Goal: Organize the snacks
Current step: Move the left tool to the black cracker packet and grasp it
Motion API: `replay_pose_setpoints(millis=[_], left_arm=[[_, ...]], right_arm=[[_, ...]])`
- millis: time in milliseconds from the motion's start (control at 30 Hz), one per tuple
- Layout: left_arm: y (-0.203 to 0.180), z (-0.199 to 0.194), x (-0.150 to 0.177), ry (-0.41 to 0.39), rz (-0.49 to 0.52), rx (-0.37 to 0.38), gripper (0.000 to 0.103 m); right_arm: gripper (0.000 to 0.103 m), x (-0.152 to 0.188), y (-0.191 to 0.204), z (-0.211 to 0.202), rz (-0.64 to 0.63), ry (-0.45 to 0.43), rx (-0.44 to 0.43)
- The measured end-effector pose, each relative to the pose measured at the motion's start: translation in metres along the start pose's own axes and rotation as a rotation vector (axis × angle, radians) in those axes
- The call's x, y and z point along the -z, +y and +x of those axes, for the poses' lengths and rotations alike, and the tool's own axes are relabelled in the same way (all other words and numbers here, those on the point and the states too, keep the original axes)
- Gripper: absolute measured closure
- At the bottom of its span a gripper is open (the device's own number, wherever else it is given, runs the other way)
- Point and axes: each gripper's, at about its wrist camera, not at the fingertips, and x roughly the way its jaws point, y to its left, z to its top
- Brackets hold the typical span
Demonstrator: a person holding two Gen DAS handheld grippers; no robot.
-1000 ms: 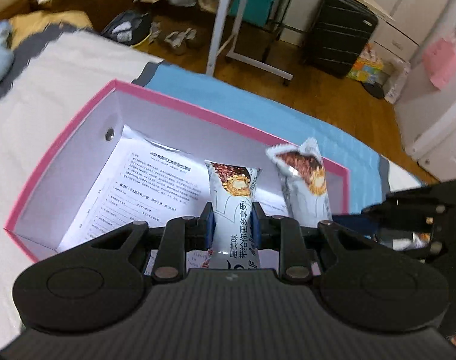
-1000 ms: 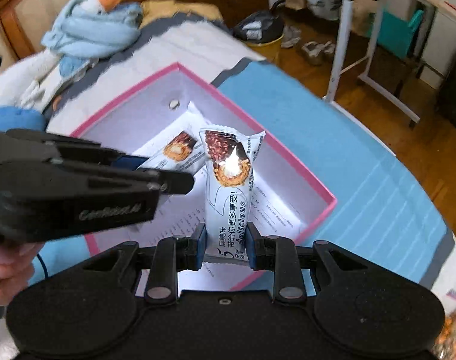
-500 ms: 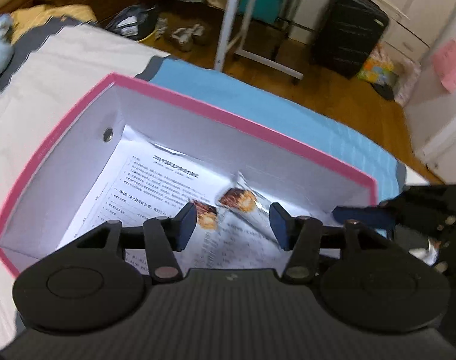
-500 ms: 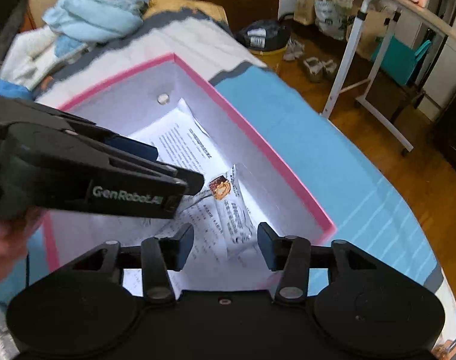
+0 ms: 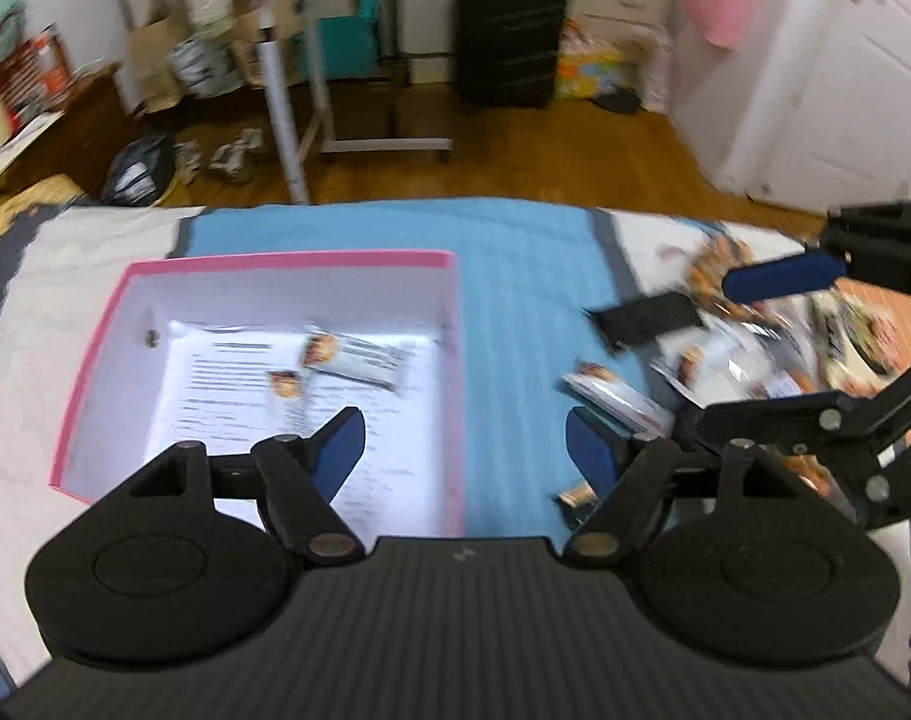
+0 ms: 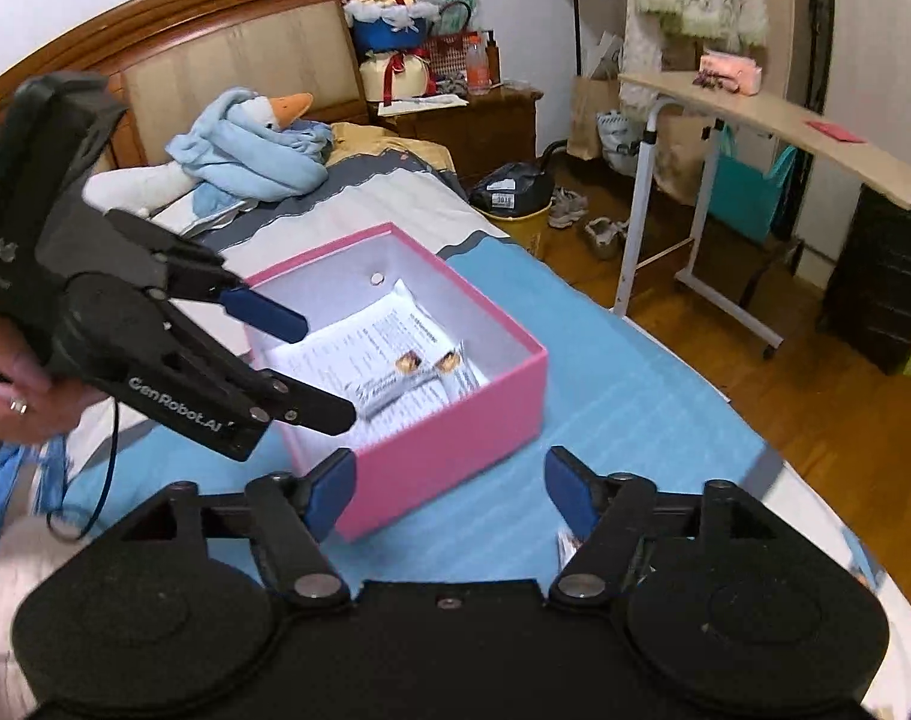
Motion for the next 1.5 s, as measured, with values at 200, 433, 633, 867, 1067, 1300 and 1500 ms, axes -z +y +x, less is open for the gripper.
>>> replay_pose_setpoints(millis=[200, 433, 633, 867, 1067, 1300, 1500], left_arm=[[-0.048, 0.005, 0.022, 0.04, 0.029, 0.114, 0.027], [-0.066, 0.04, 0.05, 0.13, -0.027, 0.217, 0.028], [-0.07, 0.073, 0.069, 0.175, -0.072, 0.243, 0.029], [-0.08, 0.113, 0.077, 0.107, -0.05, 0.117, 0.027], [-0.072, 0.145, 0.086, 0.092, -0.131, 0.084, 0.033], [-0.068, 0.16, 0.1, 0.059, -0.178, 0.078, 0.049], [-0.064, 0.163, 0.1, 0.067, -0.214, 0.118, 0.056]], right_arm=[[0.02, 0.052, 0.011, -0.027, 0.012, -0.016, -0.005], [0.02, 0.122, 0.012, 0.002, 0.123, 0.048, -0.057], [0.02, 0.17, 0.012, 0.045, 0.235, 0.09, -0.072], [0.021, 0.207, 0.01, 0.085, 0.27, 0.087, 0.131], [0.021, 0.207, 0.004, 0.09, 0.231, 0.054, 0.255], [0.02, 0.198, -0.003, 0.108, 0.13, 0.025, 0.282], [0.015, 0.191, -0.007, 0.12, 0.111, 0.021, 0.243]])
